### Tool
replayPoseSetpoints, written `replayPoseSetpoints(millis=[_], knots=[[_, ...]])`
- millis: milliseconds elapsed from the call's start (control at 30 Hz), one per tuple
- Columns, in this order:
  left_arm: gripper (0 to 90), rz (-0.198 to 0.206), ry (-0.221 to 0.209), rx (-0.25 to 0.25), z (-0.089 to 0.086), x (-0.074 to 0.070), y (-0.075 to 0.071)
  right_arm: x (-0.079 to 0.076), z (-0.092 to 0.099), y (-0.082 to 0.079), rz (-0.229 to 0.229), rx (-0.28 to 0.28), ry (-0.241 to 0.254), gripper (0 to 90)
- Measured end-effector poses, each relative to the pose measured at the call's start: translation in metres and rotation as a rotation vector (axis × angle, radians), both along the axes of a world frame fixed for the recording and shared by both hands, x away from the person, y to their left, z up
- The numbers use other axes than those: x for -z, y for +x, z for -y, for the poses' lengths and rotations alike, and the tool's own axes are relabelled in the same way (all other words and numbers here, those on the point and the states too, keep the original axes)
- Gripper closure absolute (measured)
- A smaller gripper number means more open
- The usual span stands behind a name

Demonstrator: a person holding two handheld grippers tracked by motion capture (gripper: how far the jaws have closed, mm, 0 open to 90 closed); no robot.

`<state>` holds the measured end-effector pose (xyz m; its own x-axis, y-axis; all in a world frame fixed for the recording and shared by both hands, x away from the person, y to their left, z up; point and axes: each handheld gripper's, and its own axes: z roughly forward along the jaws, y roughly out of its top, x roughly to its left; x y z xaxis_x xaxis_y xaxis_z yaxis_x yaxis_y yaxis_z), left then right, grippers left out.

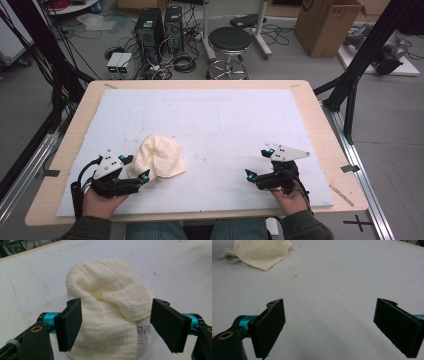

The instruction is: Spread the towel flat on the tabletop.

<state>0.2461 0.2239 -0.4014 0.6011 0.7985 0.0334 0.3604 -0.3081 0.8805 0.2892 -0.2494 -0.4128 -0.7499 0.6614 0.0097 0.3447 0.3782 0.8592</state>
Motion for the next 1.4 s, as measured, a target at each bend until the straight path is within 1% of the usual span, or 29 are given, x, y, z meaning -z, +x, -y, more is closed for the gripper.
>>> replayPoseSetpoints(millis=[333, 433, 467, 567, 667, 767, 833, 867, 1000, 1033, 1200, 1333, 1400], knots=[[26.1, -0.008, -0.001, 0.009, 0.0000, 0.0014, 0.0033, 0.0014, 0.0018, 0.0028, -0.004, -0.003, 0.000, 9.7], [26.1, -0.003, 0.001, 0.007, 0.0006, 0.0012, 0.0028, 0.0012, 0.0019, 0.0022, -0.001, -0.005, -0.005, 9.7], [26.1, -0.003, 0.000, 0.008, 0.0006, 0.0011, 0.0028, 0.0011, 0.0015, 0.0015, -0.006, -0.003, -0.003, 9.6], [26.1, -0.004, 0.003, 0.009, 0.0006, 0.0012, 0.0025, 0.0006, 0.0013, 0.0012, -0.005, -0.003, 0.000, 9.6], [26.2, -0.003, -0.005, 0.009, 0.0005, 0.0011, 0.0018, 0.0005, 0.0009, 0.0008, -0.006, -0.004, -0.002, 9.7], [26.1, -0.001, -0.003, 0.009, -0.0002, 0.0007, 0.0016, 0.0001, 0.0003, -0.0003, -0.005, -0.008, -0.003, 9.7], [26.1, -0.001, -0.006, 0.009, -0.0001, 0.0006, 0.0013, -0.0002, 0.0004, -0.0010, 0.001, -0.007, -0.004, 9.7], [26.1, 0.000, -0.007, 0.009, 0.0001, 0.0006, 0.0011, -0.0006, 0.0005, -0.0017, -0.003, -0.007, -0.003, 9.7], [26.1, 0.000, -0.002, 0.008, -0.0001, -0.0001, 0.0002, -0.0010, 0.0010, -0.0023, 0.006, -0.010, -0.001, 9.7], [26.1, 0.001, -0.003, 0.008, -0.0001, -0.0001, 0.0002, -0.0012, 0.0007, -0.0032, 0.000, -0.010, 0.001, 9.7], [26.1, 0.000, -0.005, 0.006, 0.0000, -0.0004, 0.0000, -0.0012, 0.0007, -0.0041, 0.002, -0.014, -0.002, 9.7], [26.1, 0.005, -0.015, -0.004, -0.0008, -0.0007, 0.0006, -0.0014, -0.0003, -0.0038, 0.002, -0.016, 0.004, 9.7], [26.1, 0.002, -0.032, -0.009, -0.0021, -0.0013, 0.0020, -0.0012, -0.0010, -0.0036, 0.000, -0.014, 0.003, 9.7]])
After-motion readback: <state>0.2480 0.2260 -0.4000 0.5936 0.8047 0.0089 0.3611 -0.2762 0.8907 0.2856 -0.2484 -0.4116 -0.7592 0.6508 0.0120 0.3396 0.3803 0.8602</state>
